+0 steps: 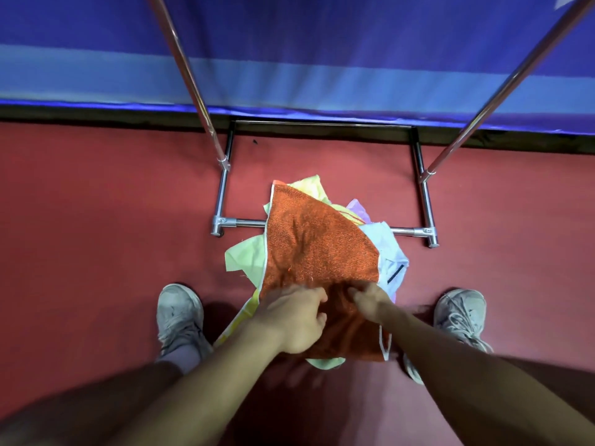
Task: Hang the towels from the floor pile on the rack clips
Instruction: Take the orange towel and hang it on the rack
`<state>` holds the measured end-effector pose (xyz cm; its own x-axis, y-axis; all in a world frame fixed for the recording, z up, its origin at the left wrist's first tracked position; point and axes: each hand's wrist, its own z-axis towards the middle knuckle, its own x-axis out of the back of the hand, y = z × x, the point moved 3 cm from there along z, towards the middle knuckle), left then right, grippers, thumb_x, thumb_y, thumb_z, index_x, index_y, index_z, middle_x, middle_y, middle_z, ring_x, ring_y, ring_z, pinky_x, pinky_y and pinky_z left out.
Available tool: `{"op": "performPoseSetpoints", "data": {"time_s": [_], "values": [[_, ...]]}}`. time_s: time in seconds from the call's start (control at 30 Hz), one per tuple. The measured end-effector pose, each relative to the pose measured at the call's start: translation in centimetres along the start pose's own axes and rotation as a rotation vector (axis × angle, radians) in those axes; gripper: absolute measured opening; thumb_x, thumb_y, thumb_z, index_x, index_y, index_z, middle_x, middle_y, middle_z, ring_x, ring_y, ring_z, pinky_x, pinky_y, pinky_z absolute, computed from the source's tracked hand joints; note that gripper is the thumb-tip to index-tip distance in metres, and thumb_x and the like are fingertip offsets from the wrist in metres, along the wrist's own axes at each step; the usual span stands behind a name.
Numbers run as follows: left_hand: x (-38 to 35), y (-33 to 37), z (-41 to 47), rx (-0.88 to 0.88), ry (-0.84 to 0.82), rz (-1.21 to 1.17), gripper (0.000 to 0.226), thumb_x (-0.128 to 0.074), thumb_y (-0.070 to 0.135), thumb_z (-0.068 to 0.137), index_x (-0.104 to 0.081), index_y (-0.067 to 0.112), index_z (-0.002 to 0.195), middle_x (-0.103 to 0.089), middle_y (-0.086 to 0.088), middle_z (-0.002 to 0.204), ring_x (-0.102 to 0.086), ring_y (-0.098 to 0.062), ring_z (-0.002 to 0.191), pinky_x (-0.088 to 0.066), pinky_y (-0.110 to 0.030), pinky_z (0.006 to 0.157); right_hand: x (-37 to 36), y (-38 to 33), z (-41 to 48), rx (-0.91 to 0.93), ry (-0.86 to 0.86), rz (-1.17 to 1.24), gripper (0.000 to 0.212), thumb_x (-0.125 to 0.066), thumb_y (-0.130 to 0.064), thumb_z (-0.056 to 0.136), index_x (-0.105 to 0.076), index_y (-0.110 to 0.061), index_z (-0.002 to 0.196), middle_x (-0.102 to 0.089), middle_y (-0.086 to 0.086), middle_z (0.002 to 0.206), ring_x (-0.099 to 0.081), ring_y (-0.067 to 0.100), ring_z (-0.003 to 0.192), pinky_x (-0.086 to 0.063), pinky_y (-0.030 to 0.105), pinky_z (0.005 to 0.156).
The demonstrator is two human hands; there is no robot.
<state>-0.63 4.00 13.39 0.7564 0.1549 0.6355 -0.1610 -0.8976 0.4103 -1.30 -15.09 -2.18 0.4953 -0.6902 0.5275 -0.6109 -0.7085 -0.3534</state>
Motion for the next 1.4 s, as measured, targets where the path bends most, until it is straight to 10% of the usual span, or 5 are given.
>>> {"op": "performPoseSetpoints", "data": {"time_s": [0.43, 0.67, 1.0, 1.23, 1.4], "values": [[0.0, 1.1, -0.4, -0.05, -0.02, 0.01, 0.042, -0.045, 0.041, 0.102, -0.046, 0.032, 0.143, -0.053, 0.005, 0.145, -0.043, -0.016, 0.139, -0.032, -0.032, 0.115, 1.1, -0.4, -0.2, -0.011, 0.096, 0.097, 0.033, -0.05, -0.027, 0.102, -0.069, -0.018, 0.128, -0.067, 0.017, 0.129, -0.061, 0.033, 0.122, -0.045, 0.032, 0.096], [2.3, 0.9, -0.2, 0.034, 0.13, 0.044, 0.053, -0.055, 0.045, 0.095, -0.041, 0.033, 0.145, -0.05, 0.002, 0.146, -0.045, -0.02, 0.139, -0.036, -0.036, 0.113, 4.4, -6.2, -4.6, 0.198, 0.134, 0.44, 0.031, -0.068, -0.024, 0.094, -0.071, -0.011, 0.067, -0.061, 0.003, 0.062, -0.052, 0.016, 0.061, -0.05, 0.04, 0.068], [7.6, 1.7, -2.7, 0.012, 0.711, -0.339, 0.034, -0.056, 0.053, 0.079, -0.062, 0.034, 0.106, -0.075, 0.008, 0.09, -0.071, -0.019, 0.089, -0.055, -0.039, 0.074, 15.1, -14.5, -18.3, 0.643, -0.021, 0.777, 0.017, -0.061, -0.006, 0.097, -0.076, 0.001, 0.098, -0.076, 0.016, 0.092, -0.067, 0.017, 0.08, -0.056, 0.028, 0.081], [10.6, 1.5, -3.0, -0.111, 0.824, -0.274, 0.03, -0.061, 0.019, 0.071, -0.071, 0.026, 0.098, -0.068, 0.007, 0.091, -0.065, -0.024, 0.091, -0.052, -0.04, 0.078, 14.7, -12.6, -16.0, 0.492, -0.099, 0.401, 0.025, -0.071, -0.023, 0.088, -0.067, -0.02, 0.112, -0.073, 0.012, 0.095, -0.067, 0.014, 0.085, -0.049, 0.026, 0.081], [11.8, 3.4, -3.2, -0.292, 0.885, -0.35, 0.032, -0.059, 0.012, 0.068, -0.071, 0.026, 0.094, -0.056, 0.013, 0.083, -0.06, -0.016, 0.082, -0.051, -0.038, 0.073, 16.3, -13.5, -13.7, 0.341, 0.047, 0.561, 0.033, -0.05, -0.04, 0.103, -0.071, -0.015, 0.1, -0.073, -0.004, 0.091, -0.066, 0.017, 0.086, -0.055, 0.039, 0.086]]}}
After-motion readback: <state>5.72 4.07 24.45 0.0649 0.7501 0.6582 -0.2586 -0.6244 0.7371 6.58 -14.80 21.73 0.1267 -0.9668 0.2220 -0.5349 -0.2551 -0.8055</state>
